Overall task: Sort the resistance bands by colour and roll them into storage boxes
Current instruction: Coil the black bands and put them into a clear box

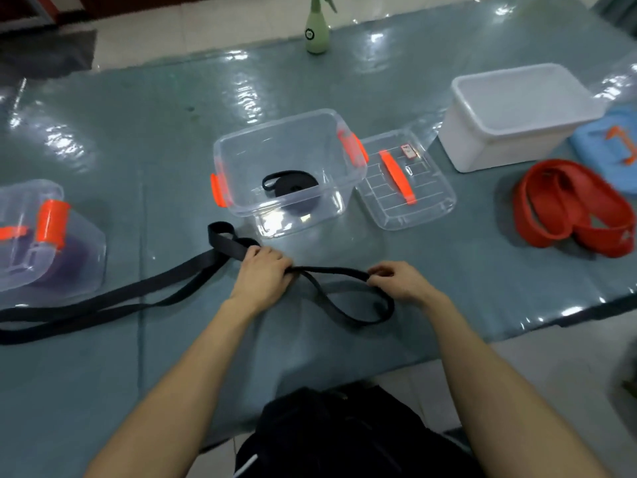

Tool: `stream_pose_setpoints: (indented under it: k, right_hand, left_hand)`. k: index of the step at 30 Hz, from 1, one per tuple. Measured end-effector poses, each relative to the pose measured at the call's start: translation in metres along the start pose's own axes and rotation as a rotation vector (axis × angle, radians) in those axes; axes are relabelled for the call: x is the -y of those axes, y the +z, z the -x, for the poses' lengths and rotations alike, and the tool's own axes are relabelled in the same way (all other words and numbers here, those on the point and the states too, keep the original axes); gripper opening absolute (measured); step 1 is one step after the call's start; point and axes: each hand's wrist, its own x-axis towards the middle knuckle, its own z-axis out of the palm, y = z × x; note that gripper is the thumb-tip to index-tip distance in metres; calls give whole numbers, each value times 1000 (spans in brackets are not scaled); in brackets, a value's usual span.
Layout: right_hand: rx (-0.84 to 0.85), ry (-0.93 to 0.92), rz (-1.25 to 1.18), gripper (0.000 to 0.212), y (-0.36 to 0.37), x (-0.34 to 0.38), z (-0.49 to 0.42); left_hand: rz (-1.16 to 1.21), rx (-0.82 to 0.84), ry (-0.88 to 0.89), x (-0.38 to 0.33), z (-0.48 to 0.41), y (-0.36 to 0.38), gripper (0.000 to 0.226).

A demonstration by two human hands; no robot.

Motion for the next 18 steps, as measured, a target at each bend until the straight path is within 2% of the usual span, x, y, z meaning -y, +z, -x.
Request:
stream_pose_setpoints:
  k: [2, 5, 8, 10, 12, 15, 17, 18]
  right_hand:
    - [9, -35, 36, 26, 8, 3, 1]
    - [-52, -124, 16, 19, 6, 24, 5]
    - [-86, -218, -142, 23, -16, 62, 17]
    - [-122, -316, -224, 19, -33, 92, 29]
    - [-146, -418, -225, 17, -48, 120, 41]
    - [-103, -484, -127, 23, -68, 155, 53]
    - [-69, -528, -116, 28, -80, 176, 60]
    - [-77, -566, -128, 30, -85, 186, 64]
  left_hand:
    - [47, -40, -3, 9, 7, -7, 27]
    - [98, -83, -37, 21, 19, -19, 18]
    - [219, -4, -70, 27, 30, -29, 8]
    - [329, 103, -103, 24, 32, -37, 16]
    - [418, 121, -158, 23, 32, -47, 22]
    - [486, -79, -221, 30, 36, -69, 48]
    - [377, -190, -220, 39, 37, -90, 68]
    - [298, -171, -221, 43, 38, -99, 76]
